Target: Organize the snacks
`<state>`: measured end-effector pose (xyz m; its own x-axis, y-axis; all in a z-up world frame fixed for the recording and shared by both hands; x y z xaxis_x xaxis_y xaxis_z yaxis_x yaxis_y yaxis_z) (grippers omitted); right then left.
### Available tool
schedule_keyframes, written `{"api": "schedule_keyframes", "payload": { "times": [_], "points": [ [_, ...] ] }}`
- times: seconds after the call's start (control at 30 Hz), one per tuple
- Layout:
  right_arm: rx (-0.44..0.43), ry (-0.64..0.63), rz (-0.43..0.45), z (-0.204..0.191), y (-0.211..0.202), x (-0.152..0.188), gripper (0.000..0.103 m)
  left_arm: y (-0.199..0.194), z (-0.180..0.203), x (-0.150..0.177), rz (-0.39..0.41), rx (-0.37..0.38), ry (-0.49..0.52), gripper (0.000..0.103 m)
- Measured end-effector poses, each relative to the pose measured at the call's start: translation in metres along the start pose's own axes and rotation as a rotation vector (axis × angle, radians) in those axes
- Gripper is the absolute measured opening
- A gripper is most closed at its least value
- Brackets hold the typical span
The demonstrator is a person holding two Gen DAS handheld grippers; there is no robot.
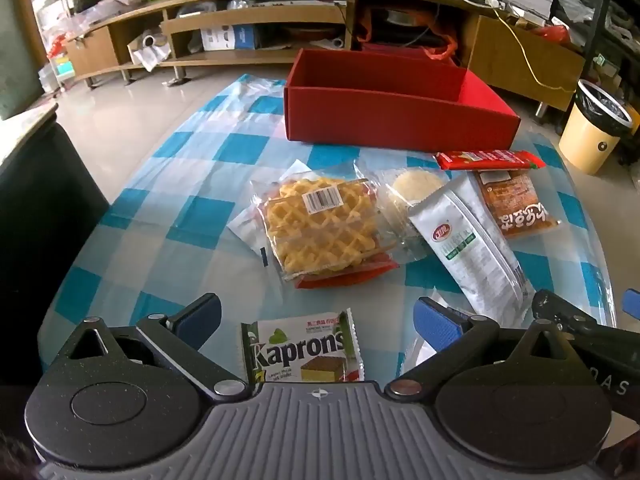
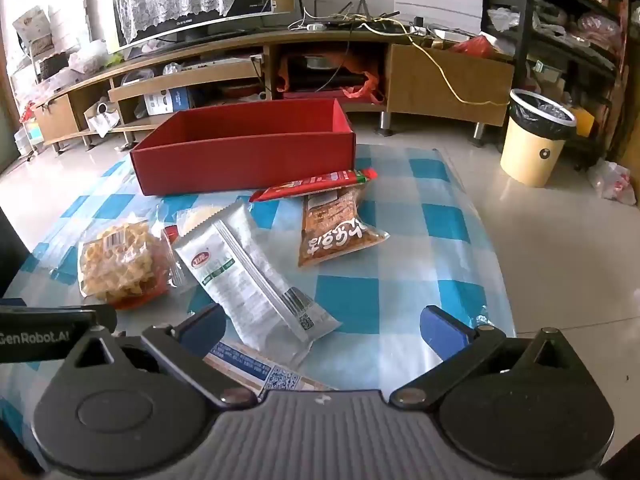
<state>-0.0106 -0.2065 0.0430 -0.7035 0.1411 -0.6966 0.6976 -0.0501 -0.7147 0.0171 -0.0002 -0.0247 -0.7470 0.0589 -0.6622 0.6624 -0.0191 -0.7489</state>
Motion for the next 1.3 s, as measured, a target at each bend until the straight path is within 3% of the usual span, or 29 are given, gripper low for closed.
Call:
{"api": "schedule_keyframes", "payload": {
  "times": [1.3],
  "points": [
    [-0.014,-0.031,-0.014,-0.0031,-0.0008,0.0057,0.102,0.0021,-0.0031,0.0086,-0.036,-0.005,0.001,0.103]
  ]
}}
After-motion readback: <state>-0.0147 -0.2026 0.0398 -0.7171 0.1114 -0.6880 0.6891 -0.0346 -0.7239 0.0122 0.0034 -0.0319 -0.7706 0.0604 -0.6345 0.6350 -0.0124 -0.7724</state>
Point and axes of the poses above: each gripper's, at about its wrist camera, not at the fingertips, and y roughly the way its jaws point, z to its right, x to its underside, the point moved 3 cm from there along y, roughly the way its jaws point, and after that the axes turned 6 degrees about z, right-handed, at the moved point
